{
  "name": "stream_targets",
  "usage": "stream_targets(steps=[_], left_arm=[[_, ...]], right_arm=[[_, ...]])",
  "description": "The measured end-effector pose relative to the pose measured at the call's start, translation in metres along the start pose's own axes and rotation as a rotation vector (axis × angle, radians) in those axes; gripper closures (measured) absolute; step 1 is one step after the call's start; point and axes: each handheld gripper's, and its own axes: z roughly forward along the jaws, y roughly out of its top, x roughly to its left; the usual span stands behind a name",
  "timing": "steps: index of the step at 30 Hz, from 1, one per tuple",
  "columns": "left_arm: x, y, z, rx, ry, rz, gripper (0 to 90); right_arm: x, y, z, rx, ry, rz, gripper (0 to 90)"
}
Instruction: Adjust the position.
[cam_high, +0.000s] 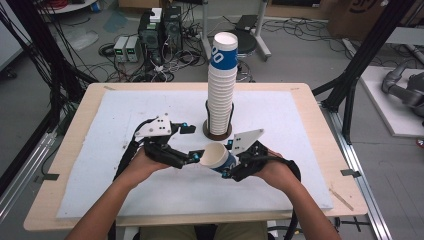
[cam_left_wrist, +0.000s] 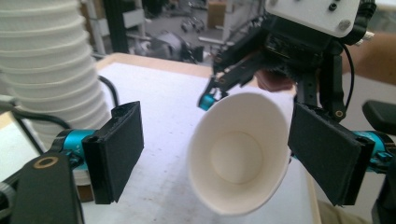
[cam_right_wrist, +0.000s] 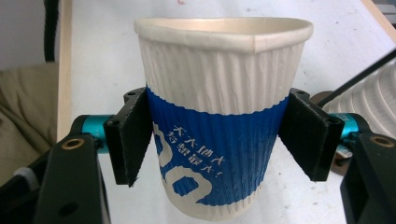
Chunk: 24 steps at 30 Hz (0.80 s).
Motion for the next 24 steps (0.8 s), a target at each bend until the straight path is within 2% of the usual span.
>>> stream_targets(steps=[6, 11, 17, 24], left_arm=[[0.007, -0.011, -0.016, -0.091, 0.079, -0.047, 17.7], [0.011, -0.025, -0.026, -0.129, 0.132, -0.081, 17.4], [0.012, -0.044, -0.034, -0.139, 0.193, -0.088, 17.4], [0.015, -0.064, -0.043, -0.143, 0.242, -0.108, 17.4]], right_arm=[[-0.003, -0.019, -0.007, -0.076, -0.005, 0.071, 29.7], [-0.004, -0.033, -0.012, -0.148, -0.027, 0.116, 29.6], [-0.004, -0.047, -0.017, -0.219, -0.075, 0.154, 29.6], [-0.005, -0.061, -0.025, -0.301, -0.141, 0.185, 29.6]])
